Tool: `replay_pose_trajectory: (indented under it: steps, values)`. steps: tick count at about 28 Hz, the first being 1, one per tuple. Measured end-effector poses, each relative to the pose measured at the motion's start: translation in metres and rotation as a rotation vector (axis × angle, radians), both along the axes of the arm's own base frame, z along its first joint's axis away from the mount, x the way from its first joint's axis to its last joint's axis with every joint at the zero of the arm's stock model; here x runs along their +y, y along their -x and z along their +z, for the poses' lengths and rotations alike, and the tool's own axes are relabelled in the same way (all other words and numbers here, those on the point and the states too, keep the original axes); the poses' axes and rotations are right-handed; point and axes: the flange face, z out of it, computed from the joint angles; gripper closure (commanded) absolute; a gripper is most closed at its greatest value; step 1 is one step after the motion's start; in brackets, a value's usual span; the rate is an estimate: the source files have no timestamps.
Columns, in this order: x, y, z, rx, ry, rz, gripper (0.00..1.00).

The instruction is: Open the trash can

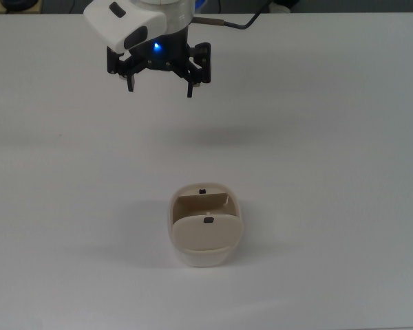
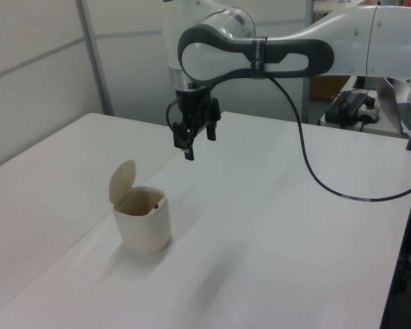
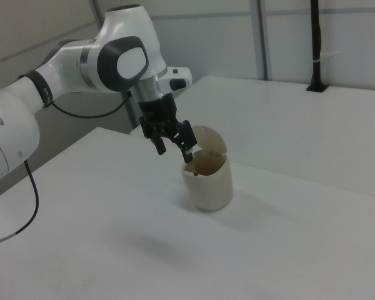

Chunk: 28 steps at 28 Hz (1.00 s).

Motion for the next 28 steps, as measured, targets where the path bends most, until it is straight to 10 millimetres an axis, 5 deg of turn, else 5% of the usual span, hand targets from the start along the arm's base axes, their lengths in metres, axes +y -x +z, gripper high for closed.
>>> replay_pose_trajectory:
  steps: [28]
  values:
    - [-0.0076,-0.0003,-0.0001,0.000,0.003,-0.013,0.00]
